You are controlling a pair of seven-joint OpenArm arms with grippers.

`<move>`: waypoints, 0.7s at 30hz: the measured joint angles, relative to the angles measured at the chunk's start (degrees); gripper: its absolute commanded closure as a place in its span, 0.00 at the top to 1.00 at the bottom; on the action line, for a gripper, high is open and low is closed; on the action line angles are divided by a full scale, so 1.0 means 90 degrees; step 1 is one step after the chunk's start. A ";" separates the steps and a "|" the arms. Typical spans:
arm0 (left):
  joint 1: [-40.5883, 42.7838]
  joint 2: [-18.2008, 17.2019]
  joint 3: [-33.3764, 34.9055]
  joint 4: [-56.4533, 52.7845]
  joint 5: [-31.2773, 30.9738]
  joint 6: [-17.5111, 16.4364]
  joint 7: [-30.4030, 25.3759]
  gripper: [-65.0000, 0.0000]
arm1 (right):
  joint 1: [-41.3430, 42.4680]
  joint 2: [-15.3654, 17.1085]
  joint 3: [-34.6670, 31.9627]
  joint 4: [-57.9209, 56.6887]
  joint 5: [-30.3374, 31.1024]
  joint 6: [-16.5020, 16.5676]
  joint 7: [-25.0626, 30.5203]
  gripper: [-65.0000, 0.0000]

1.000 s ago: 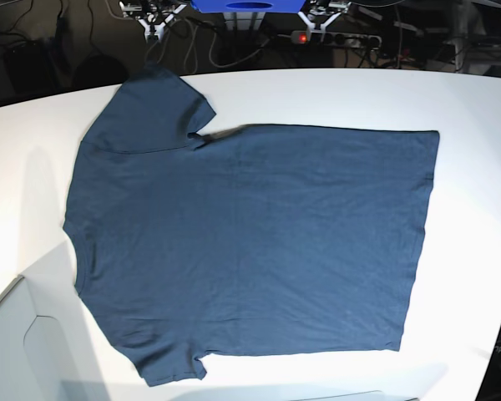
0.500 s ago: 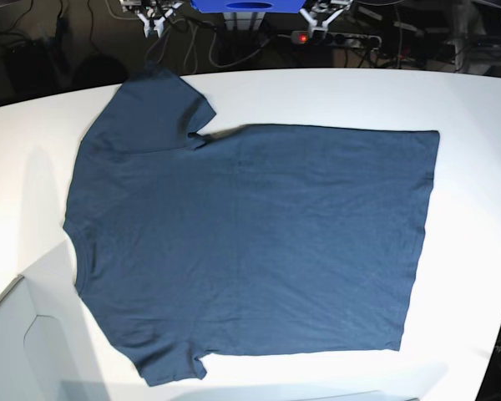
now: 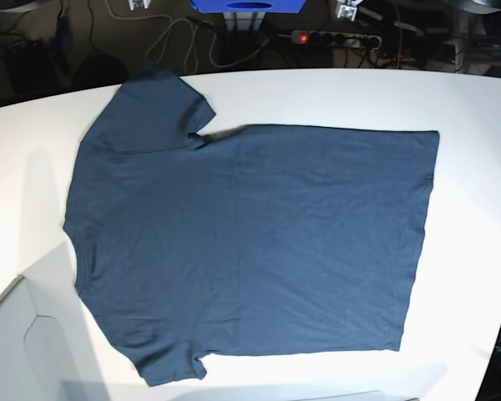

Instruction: Fold the T-shirt properly

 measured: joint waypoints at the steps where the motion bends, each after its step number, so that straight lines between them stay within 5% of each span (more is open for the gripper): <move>1: 0.0216 -0.0066 -0.0002 0.0347 0.0034 0.0046 0.0066 0.00 | -0.0248 0.0073 -0.0015 0.0398 -0.0010 0.0012 -0.0107 0.00; 12: 0.1795 -0.0282 -0.0899 0.3509 0.0029 0.0039 0.0051 0.00 | -0.1268 0.0651 0.0240 0.3963 0.0010 0.0032 -0.1557 0.00; 21: 0.2229 -0.0189 -0.1282 0.4925 -0.0056 -0.0005 0.0085 0.00 | -0.1304 0.0704 0.0726 0.5782 0.0015 0.0044 -0.2361 0.00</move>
